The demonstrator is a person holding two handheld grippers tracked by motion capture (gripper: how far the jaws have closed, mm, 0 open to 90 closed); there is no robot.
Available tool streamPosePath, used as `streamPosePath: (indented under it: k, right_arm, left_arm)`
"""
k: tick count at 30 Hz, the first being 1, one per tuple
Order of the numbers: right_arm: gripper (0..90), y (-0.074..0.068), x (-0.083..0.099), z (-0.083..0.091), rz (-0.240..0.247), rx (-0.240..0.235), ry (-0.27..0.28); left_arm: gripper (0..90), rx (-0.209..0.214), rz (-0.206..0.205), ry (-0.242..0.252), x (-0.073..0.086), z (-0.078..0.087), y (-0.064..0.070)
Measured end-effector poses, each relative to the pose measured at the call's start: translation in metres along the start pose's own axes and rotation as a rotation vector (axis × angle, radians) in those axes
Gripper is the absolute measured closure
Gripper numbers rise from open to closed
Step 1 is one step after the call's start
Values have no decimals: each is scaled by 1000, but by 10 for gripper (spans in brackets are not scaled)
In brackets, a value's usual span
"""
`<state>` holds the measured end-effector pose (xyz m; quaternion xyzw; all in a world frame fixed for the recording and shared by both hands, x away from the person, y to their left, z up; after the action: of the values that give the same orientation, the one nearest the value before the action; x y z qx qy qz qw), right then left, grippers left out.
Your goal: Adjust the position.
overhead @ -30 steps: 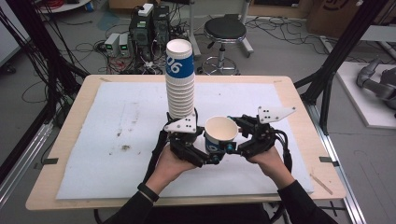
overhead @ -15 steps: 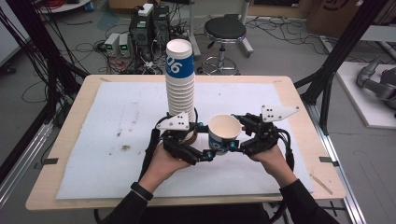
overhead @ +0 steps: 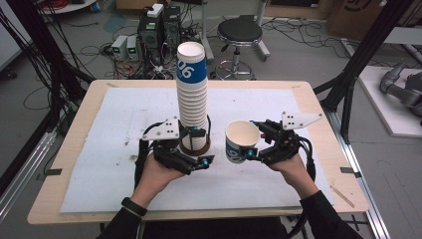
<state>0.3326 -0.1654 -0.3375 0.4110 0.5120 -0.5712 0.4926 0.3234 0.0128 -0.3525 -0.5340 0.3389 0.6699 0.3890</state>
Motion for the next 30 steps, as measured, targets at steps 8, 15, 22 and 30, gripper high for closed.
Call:
streamPosePath:
  k: [8, 15, 22, 30]
  right_arm:
    - [187, 1, 0, 2, -5, 7, 2]
    - [187, 3, 0, 6, -7, 19, 10]
    - [188, 4, 2, 9, -10, 26, 8]
    - [188, 4, 3, 11, -11, 28, 7]
  left_arm:
    - [146, -45, 5, 5, 5, 22, -13]
    - [146, -71, 4, 20, 6, 36, -17]
    - [146, -92, 3, 33, 5, 44, -22]
    - [146, -70, 18, 53, 5, 44, -22]
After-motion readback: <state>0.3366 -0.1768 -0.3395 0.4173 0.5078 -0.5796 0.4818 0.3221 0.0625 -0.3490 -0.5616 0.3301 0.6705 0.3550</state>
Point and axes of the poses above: each handheld gripper's, and its own axes: z roughly backward along the jaws, x roughly out of its underside, y roughly to its right, the point moved 8 cm from there along -z, roughly forward along the jaws, and after that the axes turned 12 degrees about -x, right-handed, at the moved point
